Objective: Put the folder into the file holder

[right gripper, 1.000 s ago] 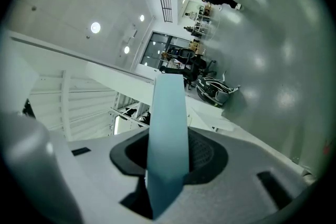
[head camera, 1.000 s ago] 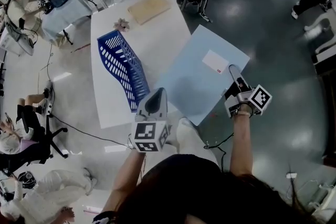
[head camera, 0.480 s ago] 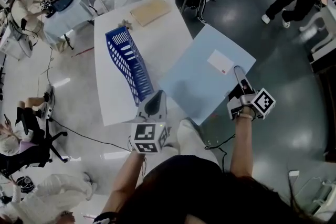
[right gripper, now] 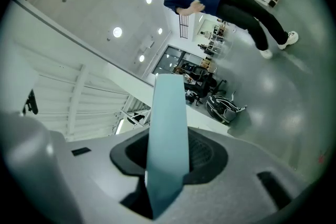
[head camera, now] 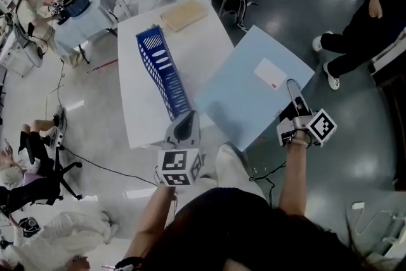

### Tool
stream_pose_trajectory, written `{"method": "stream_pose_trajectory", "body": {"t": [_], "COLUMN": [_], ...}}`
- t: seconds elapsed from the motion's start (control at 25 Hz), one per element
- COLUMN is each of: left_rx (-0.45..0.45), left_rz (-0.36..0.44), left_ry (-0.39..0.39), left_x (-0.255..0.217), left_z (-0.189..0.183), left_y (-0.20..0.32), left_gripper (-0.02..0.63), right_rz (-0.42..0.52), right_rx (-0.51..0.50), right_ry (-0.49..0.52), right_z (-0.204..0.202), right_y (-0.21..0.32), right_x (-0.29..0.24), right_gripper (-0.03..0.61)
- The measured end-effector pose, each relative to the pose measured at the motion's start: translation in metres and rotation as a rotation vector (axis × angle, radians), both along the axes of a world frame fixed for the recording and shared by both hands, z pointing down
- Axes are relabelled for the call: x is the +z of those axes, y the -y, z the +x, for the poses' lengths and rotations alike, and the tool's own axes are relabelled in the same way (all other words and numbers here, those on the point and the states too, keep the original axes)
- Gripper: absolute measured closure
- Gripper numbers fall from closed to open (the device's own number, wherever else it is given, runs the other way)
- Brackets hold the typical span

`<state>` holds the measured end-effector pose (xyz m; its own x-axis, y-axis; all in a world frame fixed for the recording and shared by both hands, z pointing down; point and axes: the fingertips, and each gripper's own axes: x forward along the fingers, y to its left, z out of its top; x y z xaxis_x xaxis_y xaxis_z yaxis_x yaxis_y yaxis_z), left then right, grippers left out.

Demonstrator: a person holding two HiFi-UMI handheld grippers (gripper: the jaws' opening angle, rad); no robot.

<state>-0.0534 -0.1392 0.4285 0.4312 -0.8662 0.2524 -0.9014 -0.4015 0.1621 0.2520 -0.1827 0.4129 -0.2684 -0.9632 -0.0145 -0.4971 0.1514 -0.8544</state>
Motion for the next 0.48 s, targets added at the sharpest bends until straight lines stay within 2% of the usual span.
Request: {"method": "stream_pose_trajectory", "body": {"t": [0.48], "left_rx": [-0.007], "left_rz": [0.027], "left_ry": [-0.003], "left_x": [-0.008], "left_z": [-0.026], "left_y": [-0.035], "left_gripper": [0.607], "right_rz": [0.091], "right_rx": [0.014], "right_ry": [-0.063], "right_z": [-0.022], "right_y": [-0.039], "right_x": [-0.038], "right_gripper": [0.433]}}
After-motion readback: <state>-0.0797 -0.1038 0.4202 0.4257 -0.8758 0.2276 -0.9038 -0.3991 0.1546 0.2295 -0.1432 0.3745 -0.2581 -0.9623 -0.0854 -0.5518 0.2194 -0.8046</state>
